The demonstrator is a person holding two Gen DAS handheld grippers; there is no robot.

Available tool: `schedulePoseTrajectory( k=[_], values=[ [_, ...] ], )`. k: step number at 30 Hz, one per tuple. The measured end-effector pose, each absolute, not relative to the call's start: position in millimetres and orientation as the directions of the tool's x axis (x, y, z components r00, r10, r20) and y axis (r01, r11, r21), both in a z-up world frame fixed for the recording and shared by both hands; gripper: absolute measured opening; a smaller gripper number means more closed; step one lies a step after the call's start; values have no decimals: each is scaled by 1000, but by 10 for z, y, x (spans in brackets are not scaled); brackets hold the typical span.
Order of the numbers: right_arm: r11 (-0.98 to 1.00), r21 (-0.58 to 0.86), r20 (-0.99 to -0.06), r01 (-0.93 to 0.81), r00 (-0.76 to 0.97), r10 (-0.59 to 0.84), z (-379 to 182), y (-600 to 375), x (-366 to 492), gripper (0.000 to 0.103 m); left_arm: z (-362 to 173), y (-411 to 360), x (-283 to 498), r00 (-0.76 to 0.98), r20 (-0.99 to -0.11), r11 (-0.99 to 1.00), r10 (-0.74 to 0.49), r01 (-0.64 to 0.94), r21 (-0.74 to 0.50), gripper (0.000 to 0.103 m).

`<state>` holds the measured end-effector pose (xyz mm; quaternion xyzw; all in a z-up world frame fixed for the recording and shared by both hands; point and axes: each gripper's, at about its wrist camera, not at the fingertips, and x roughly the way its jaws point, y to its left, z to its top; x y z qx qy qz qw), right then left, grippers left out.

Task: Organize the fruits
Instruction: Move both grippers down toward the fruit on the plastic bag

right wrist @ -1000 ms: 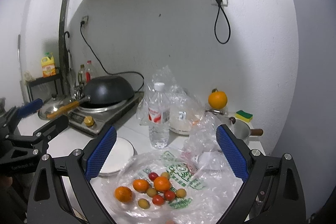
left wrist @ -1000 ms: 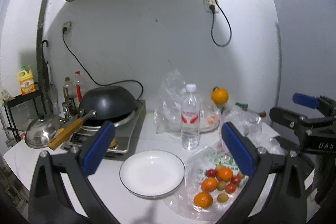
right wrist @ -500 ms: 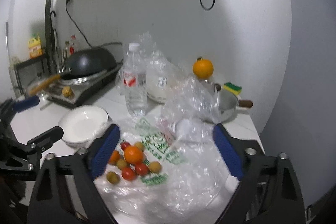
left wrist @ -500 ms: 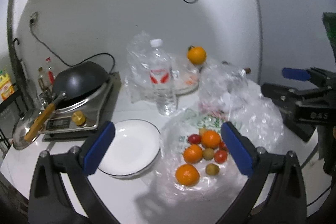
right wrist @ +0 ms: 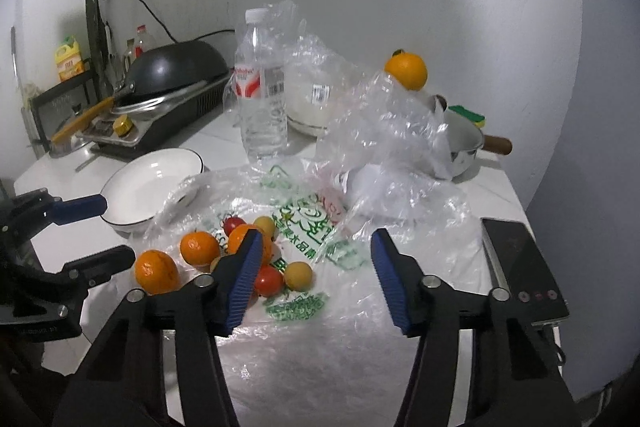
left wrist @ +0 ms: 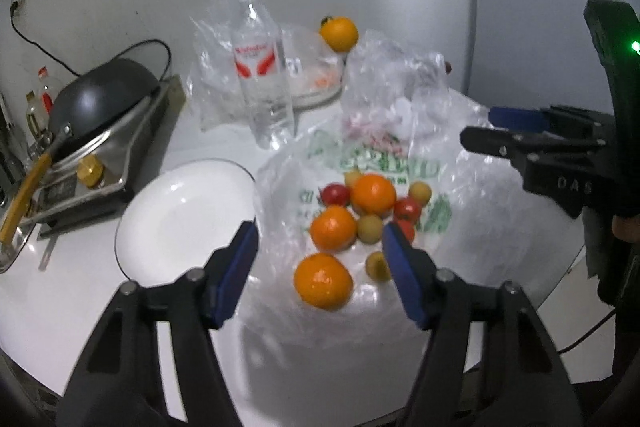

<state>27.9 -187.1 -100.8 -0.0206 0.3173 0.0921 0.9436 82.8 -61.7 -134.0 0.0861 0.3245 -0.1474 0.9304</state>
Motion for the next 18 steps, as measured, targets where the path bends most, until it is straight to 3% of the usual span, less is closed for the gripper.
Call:
schedulePoseTrajectory(
  k=[4,10,18],
  values=[
    [980,42,-624,-195,761,178,-1111,-1881,387,51,-1414,-632,865,722,-658,939,-213,337,66,65],
    [974,55,-663,-219,722,200,-1285,-1841,522,47,-1580,-657,974,678,-707,936,-201,346,66,57],
    [966,85,-702,-243,674,231,-1474,-1832,688,34,-1701,-668,1076,645,-739,935,-194,349,59,57]
  ],
)
